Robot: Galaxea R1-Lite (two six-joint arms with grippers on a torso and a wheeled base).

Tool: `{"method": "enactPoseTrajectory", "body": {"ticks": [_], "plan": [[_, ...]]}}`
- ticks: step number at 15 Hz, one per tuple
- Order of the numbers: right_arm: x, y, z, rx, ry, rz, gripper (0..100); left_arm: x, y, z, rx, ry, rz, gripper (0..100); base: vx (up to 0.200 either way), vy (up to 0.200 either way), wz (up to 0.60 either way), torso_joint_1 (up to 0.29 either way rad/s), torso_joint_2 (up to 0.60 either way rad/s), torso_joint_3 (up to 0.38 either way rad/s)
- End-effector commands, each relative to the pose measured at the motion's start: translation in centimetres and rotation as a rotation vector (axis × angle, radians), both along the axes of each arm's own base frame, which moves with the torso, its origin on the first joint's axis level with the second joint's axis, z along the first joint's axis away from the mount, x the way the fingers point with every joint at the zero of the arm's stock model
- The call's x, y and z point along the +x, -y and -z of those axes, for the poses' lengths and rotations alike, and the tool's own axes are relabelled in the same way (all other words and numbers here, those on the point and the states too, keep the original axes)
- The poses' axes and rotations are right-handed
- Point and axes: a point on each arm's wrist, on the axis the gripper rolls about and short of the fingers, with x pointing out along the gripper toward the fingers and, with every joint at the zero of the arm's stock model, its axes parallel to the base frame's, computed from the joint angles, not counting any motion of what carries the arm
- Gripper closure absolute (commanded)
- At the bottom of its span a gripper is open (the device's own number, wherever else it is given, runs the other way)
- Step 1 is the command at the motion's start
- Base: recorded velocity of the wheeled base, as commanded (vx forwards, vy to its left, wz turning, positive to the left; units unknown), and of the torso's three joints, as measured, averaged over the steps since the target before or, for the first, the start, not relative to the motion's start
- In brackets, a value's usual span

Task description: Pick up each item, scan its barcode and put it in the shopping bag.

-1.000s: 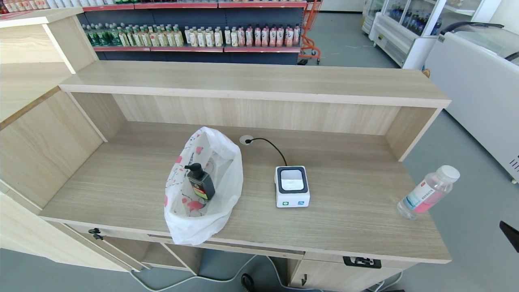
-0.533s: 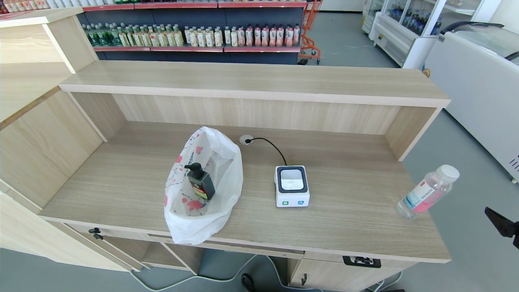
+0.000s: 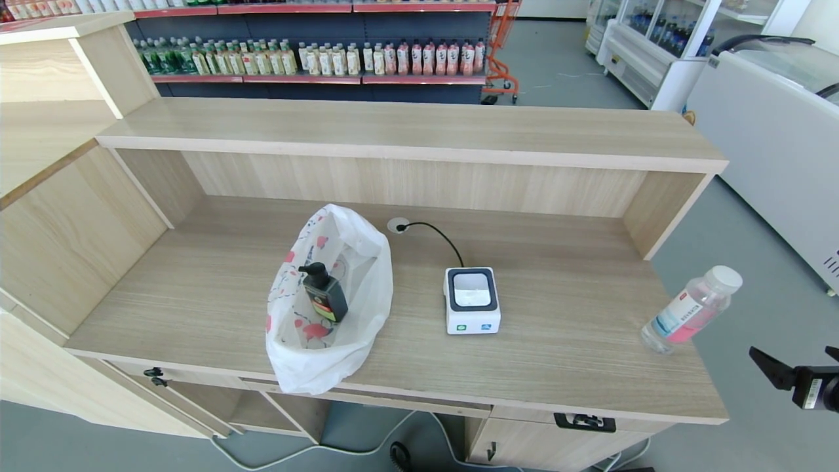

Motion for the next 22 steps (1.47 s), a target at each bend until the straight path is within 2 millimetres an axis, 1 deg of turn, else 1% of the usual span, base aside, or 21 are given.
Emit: {"method": "enactPoseTrajectory", "body": {"ticks": [1,3,4,5,8,11,14,17,20,22], "plan": [[1.4,0.3,1.1,0.015,-0.025,-0.023,0,0.0,0.0,0.0,0.000,0.000,0.000,0,0.000,0.000,0.00,0.000,0.00,0.000],[3.4,0.8,0.8,-0.008,0.018,-0.049,0,0.0,0.0,0.0,0.000,0.000,0.000,0,0.000,0.000,0.00,0.000,0.00,0.000],[3.7,0.8,0.8,-0.011,0.025,-0.054,0,0.0,0.0,0.0,0.000,0.000,0.000,0,0.000,0.000,0.00,0.000,0.00,0.000],[4.6,0.4,0.5,-0.007,0.049,-0.085,0,0.0,0.0,0.0,0.000,0.000,0.000,0,0.000,0.000,0.00,0.000,0.00,0.000],[5.3,-0.8,0.5,-0.003,0.051,-0.138,0,0.0,0.0,0.0,0.000,0.000,0.000,0,0.000,0.000,0.00,0.000,0.00,0.000],[5.9,-1.6,0.9,0.004,0.039,-0.171,0,0.0,0.0,0.0,0.000,0.000,0.000,0,0.000,0.000,0.00,0.000,0.00,0.000],[6.6,-1.7,1.2,0.005,0.037,-0.187,0,0.0,0.0,0.0,0.000,0.000,0.000,0,0.000,0.000,0.00,0.000,0.00,0.000],[8.6,-1.6,1.3,-0.013,0.070,-0.213,0,0.0,0.0,0.0,0.000,0.000,0.000,0,0.000,0.000,0.00,0.000,0.00,0.000],[10.0,-1.7,1.5,-0.027,0.088,-0.233,0,0.0,0.0,0.0,0.000,0.000,0.000,0,0.000,0.000,0.00,0.000,0.00,0.000],[10.2,-1.8,1.7,-0.025,0.086,-0.240,0,0.0,0.0,0.0,0.000,0.000,0.000,0,0.000,0.000,0.00,0.000,0.00,0.000]]}}
